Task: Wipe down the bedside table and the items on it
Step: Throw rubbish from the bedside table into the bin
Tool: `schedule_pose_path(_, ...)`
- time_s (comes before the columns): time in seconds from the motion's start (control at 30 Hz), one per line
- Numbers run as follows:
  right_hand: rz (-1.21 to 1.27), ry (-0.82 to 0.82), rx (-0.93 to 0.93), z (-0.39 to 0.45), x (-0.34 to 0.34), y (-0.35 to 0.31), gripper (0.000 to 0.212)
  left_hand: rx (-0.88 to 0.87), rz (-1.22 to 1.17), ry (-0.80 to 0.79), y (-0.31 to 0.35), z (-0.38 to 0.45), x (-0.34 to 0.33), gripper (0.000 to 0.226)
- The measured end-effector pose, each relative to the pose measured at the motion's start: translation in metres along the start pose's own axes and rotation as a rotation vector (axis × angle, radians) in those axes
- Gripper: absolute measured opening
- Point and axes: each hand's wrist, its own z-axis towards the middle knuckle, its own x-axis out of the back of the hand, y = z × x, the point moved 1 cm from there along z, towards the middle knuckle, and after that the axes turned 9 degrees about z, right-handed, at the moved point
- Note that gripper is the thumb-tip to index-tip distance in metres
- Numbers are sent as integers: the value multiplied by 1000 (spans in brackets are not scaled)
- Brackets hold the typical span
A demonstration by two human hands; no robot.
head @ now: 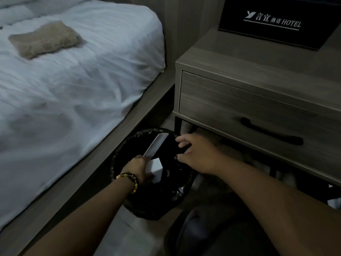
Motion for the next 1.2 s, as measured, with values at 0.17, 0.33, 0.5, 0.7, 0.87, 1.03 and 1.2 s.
schedule_pose_path(0.17, 5, 70, -14, 6, 5, 2, 45, -20, 26, 25, 0, 2, -3, 65)
schedule_pose_path(0.33, 0, 95, 26, 6, 3, -9, 58, -205, -43, 238, -7, -35, 40, 38)
schedule_pose_path(0.5, 163, 147, 48, 2, -1, -28, 82, -343, -466, 302, -17, -94, 71, 27)
schedule_pose_path(0.7, 232, 48, 91, -6, -11, -39, 39, -435, -595, 97, -19, -112, 71, 20)
schedule_pose_path(0.87, 54, 97, 174, -9, -11, -34, 29, -298, -792, 370, -6, -103, 93, 71)
schedule_pose_path(1.03, -24, 91, 230, -6, -13, -27, 31, -313, -362, 367, 4, -83, 107, 33)
schedule_pose_path(1.2, -125, 143, 140, -1, -7, -22, 45, -48, -281, 594, 2, -55, 64, 13)
